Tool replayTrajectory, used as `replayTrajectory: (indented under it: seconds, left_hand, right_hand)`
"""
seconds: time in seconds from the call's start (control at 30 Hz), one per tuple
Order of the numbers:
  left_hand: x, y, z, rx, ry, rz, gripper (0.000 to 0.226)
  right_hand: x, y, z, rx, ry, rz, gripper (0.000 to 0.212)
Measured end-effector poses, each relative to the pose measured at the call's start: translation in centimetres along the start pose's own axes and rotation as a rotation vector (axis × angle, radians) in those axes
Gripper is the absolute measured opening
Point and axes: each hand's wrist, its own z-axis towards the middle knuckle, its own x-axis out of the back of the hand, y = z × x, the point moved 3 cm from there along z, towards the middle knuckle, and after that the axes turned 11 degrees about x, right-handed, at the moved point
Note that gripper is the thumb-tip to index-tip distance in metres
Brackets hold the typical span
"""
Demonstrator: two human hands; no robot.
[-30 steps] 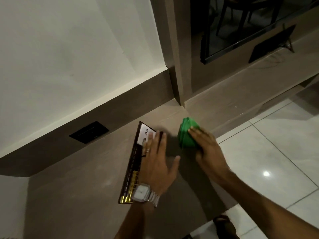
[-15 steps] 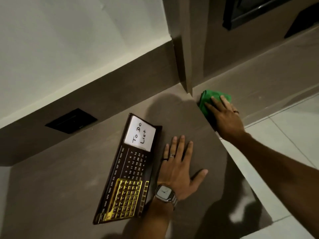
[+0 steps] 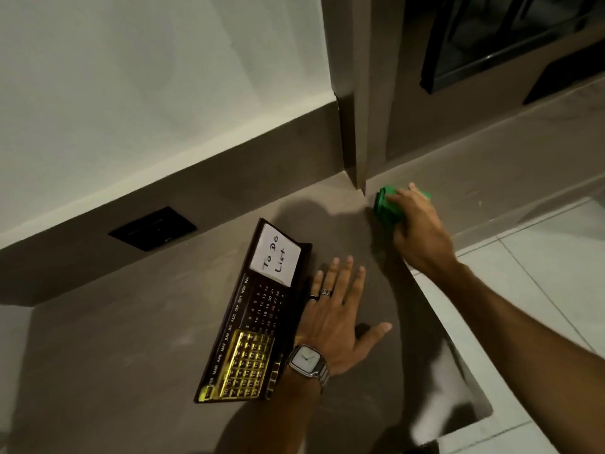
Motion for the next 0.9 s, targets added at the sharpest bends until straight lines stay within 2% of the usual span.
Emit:
replayTrajectory:
  seconds: [0.1,0.17,0.27,0.33,0.4,0.5,0.7,0.9]
  left_hand:
    - [3.8,-0.9,-0.8,0.015,0.139,-0.009,0.088]
    - [6.3,-2.5,-1.6,0.055,0.212,0.001,0.086]
    - [8.3,-5.4,-3.4,0.147,0.25,0.043,0.086]
    - [8.9,-7.4,-5.1,0.237,0.229,0.091,0.092]
    - [8.8,-9.2,-6.6,0.315,0.138,0.106,0.096]
    - [8.0,-10.7,-8.5,0.359,0.027,0.091,0.093]
    - [7.8,-12.3,-11.9,0.463,-0.008,-0.053,0.11]
    - [7.7,-16.8,-15.2,0.76,0.107,-0.411,0.083]
  right_hand:
    - [-0.7,-5.8,0.3,0.12,-0.013,0.079,0.054]
    - [-1.9,-10.1,0.8,0.197,-0.128,0.184,0.047]
    - [-4.0,-15.1,0.9,0.158,-0.297,0.368,0.045]
    - [-5.3,-17.3,1.4,0.17,-0.347,0.302,0.047]
    - [-6.2,-18.7,1.9,0.187,-0.407,0.233,0.048]
    - [-6.6,-19.3,2.3,0.16,-0.468,0.182,0.047]
    - [-5.7,-18.9,2.0,0.231,-0.426,0.094,0.042]
    - [-5.1,-17.8,0.8,0.132,-0.267,0.162,0.028]
